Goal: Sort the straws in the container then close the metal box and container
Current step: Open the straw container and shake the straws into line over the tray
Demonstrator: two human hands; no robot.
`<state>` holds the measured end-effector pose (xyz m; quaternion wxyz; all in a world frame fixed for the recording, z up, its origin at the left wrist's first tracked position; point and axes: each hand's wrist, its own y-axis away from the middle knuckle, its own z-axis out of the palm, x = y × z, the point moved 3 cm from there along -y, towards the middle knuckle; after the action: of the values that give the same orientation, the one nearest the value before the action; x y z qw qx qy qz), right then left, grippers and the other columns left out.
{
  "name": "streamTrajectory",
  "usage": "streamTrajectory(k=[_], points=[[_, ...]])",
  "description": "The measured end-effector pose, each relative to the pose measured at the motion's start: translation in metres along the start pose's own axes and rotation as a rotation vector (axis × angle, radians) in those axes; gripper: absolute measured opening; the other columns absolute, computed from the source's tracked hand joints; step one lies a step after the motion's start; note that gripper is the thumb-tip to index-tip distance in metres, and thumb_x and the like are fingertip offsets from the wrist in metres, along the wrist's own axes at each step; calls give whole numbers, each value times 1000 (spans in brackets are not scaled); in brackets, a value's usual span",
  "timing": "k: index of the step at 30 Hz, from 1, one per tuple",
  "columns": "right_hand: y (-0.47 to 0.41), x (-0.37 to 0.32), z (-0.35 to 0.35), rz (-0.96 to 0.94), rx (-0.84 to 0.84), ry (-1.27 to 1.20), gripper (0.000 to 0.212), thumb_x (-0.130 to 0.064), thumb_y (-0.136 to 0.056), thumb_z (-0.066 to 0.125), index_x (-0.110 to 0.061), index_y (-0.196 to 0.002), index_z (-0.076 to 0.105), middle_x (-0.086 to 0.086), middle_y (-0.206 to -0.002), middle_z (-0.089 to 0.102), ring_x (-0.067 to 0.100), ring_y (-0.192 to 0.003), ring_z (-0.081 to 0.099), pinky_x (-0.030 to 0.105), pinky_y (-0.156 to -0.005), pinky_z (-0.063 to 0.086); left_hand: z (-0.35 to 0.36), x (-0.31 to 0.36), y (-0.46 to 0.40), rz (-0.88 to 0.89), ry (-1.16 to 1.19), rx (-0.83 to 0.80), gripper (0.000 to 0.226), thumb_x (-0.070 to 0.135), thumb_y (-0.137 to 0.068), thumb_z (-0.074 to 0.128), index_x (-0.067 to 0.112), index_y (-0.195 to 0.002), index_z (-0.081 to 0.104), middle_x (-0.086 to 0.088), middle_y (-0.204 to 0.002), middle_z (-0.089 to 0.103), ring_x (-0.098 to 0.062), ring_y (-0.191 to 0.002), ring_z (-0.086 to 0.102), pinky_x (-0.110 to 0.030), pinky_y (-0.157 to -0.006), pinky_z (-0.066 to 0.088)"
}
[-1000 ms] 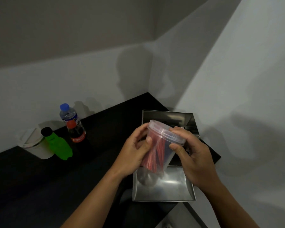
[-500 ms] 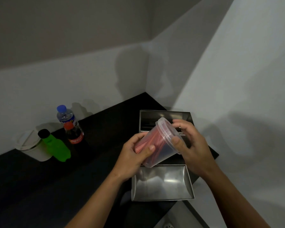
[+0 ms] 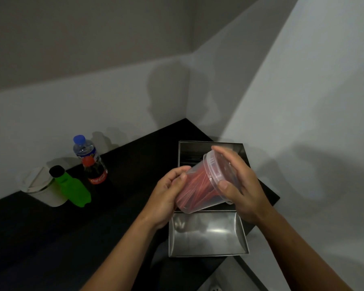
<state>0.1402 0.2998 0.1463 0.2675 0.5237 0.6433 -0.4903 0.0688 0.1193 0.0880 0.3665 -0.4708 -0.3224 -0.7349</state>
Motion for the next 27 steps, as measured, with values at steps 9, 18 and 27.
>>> streamTrajectory(k=[9,18,27], points=[[-2,1,8,-108,27,85,74,-39,-91,57,-2,-153,39,12,-152,46,31,-142,47,46,-112,46,12,11,-1,-18,250,18,63,68,-83,71,11,-109,78,-18,-110,77,-29,-95,77,-41,-81,62],[2,0,24,214,194,-148,68,-56,-94,52,-27,-154,43,-3,-142,60,19,-129,61,53,-105,53,18,16,1,416,-131,325,29,50,-91,60,29,-99,80,4,-99,78,-8,-90,74,-19,-77,56],[0,-10,13,19,208,30,60,-43,-92,61,-25,-147,46,-8,-140,58,4,-131,57,18,-102,49,16,0,-4,122,99,250,53,61,-84,65,24,-120,75,-5,-115,78,-23,-103,77,-36,-85,59]])
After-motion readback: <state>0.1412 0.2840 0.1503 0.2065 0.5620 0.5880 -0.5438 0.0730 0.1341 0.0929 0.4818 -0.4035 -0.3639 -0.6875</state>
